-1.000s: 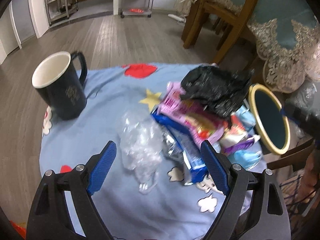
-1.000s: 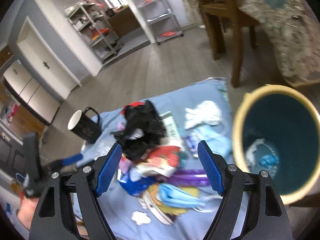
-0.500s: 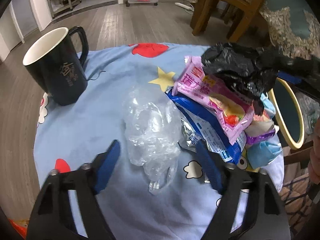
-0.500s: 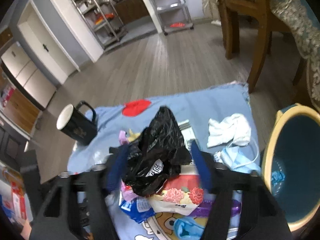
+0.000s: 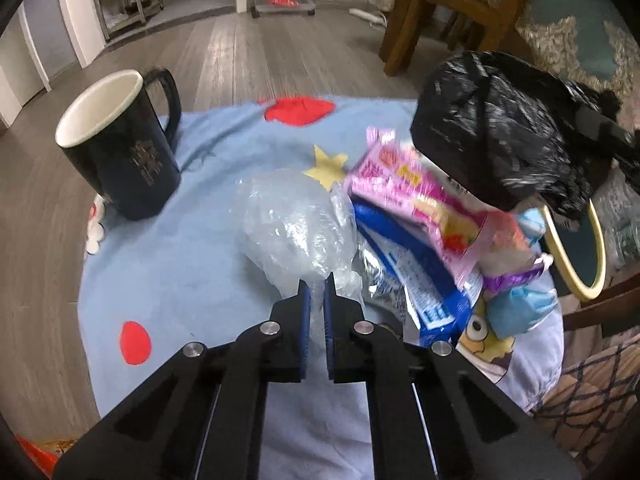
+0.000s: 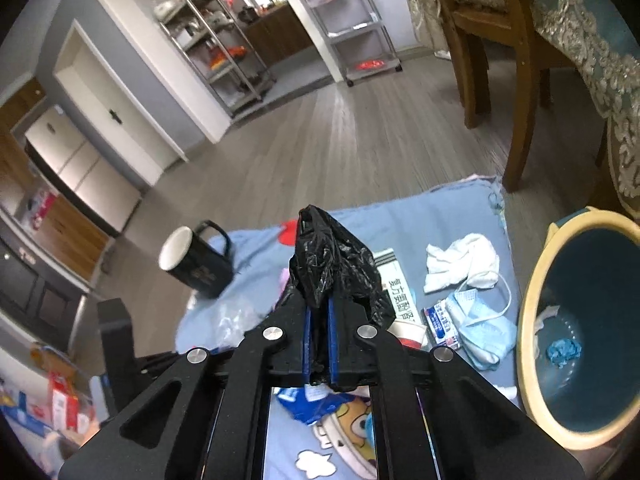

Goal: Collect trash
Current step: 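Carry the black plastic bag over the bin with the right gripper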

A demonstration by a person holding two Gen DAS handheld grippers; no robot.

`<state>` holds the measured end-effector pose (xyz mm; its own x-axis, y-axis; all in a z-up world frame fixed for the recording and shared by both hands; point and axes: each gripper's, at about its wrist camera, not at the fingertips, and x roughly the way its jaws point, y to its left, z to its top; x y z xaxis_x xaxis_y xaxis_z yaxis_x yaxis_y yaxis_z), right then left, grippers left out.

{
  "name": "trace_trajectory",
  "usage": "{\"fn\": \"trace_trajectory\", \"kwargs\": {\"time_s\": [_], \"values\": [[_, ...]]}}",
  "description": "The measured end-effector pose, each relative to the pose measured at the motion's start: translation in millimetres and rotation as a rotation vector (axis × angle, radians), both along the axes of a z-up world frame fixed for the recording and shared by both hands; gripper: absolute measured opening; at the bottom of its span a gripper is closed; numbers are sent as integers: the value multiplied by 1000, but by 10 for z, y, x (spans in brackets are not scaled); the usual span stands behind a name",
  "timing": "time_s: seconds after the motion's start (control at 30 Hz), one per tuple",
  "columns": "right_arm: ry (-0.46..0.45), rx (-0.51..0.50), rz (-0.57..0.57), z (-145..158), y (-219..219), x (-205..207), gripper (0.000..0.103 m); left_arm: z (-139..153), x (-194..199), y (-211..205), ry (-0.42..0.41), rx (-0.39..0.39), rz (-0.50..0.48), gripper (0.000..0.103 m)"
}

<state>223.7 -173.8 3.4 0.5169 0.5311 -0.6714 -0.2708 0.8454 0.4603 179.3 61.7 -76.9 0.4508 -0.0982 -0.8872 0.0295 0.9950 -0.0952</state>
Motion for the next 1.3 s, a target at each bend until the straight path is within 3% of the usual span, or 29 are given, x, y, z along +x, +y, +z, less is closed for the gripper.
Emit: {"fn": "trace_trajectory", "kwargs": {"time_s": [0.27,0.47,0.8,1.3], "values": [[-66,20,-13,373,-300,-272,8,494,-26,94,-139,-69,41,5],[-98,-6,-53,471,-619,-548,8,891,-48,-83,-236,-137,-1,5],[-121,-8,-150,415,-1098,-834,8,1117,-35,-674,-266,-174,-127,5],[-84,55,-348,242,-1775,-896,8,1121,171,-1622,-248,-225,-267,5]]}}
